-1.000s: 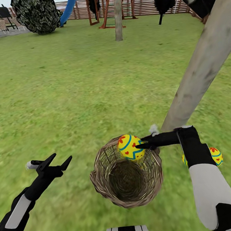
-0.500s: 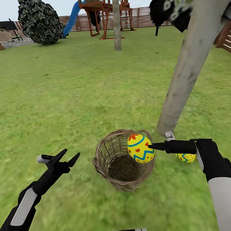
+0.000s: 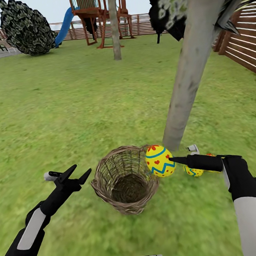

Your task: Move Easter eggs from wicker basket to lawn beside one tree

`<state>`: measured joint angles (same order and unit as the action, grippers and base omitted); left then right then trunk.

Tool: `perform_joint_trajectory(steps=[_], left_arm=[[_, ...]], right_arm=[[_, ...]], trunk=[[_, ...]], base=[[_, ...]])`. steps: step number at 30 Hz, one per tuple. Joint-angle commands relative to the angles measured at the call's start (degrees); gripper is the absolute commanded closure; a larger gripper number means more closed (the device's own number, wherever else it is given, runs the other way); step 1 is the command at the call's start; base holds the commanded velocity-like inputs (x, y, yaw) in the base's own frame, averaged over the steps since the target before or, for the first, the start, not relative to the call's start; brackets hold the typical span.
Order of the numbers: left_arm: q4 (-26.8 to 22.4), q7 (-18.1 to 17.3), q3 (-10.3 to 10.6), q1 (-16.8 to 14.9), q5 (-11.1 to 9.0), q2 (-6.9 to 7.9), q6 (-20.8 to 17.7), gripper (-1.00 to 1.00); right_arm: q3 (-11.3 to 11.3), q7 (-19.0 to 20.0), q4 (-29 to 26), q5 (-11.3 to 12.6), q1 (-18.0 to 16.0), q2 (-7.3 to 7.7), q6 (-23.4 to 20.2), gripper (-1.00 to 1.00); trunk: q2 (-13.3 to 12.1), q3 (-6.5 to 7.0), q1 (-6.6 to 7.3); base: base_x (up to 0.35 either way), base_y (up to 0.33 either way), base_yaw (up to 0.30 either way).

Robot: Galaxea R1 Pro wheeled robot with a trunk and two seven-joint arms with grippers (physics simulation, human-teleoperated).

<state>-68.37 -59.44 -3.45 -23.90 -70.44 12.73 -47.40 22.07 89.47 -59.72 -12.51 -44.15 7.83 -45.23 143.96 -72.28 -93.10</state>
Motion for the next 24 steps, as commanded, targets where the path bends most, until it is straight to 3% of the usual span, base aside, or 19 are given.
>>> perform_joint_trajectory(steps=[1, 3, 5, 14, 16, 19, 24], left_arm=[[0.0, 0.1, 0.0, 0.0, -0.2, 0.02, -0.3, -1.0], [0.0, 0.1, 0.1, 0.0, -0.2, -0.28, -0.2, -1.0], [0.0, 0.1, 0.1, 0.0, -0.2, -0.92, -0.2, -1.0], [-0.1, 0.1, 0.1, 0.0, -0.2, -1.55, -0.1, -1.0], [-0.1, -0.2, 0.1, 0.0, -0.2, -1.45, -0.1, -1.0], [-0.1, -0.1, 0.1, 0.0, -0.2, -1.4, -0.1, -1.0], [-0.1, 0.1, 0.2, 0.0, -0.2, -1.66, -0.1, -1.0]], right_arm=[[0.6, 0.5, 0.0, -0.7, -0.1, -0.03, -0.4, 1.0], [3.1, 0.5, 0.0, -0.7, -0.1, -0.01, -0.4, 1.0], [4.0, 0.5, 0.0, -0.6, -0.1, -0.01, -0.4, 1.0], [4.4, 0.3, 0.0, -0.7, -0.1, -0.07, -0.6, 1.0], [4.4, -2.8, -0.3, -1.2, -0.1, -0.2, -0.4, 1.0], [4.4, -11.8, -0.3, -0.9, -0.1, -0.51, -0.1, 1.0], [4.5, -13.8, 0.0, -0.7, -0.1, -0.49, -0.1, 1.0]], trunk=[[0.0, 0.03, 0.01], [0.0, 0.16, 0.01], [0.0, 0.3, 0.01], [0.0, 0.9, 0.01], [0.0, 0.93, 0.01], [0.0, 1.09, 0.01], [0.0, 1.4, 0.01]], base=[[0.0, 0.0, -0.206], [0.0, 0.0, -0.206], [-0.021, -0.053, -0.206], [-0.067, -0.223, -0.202], [-0.003, -0.016, -0.049], [0.0, -0.003, -0.14], [0.0, 0.0, -0.23]])
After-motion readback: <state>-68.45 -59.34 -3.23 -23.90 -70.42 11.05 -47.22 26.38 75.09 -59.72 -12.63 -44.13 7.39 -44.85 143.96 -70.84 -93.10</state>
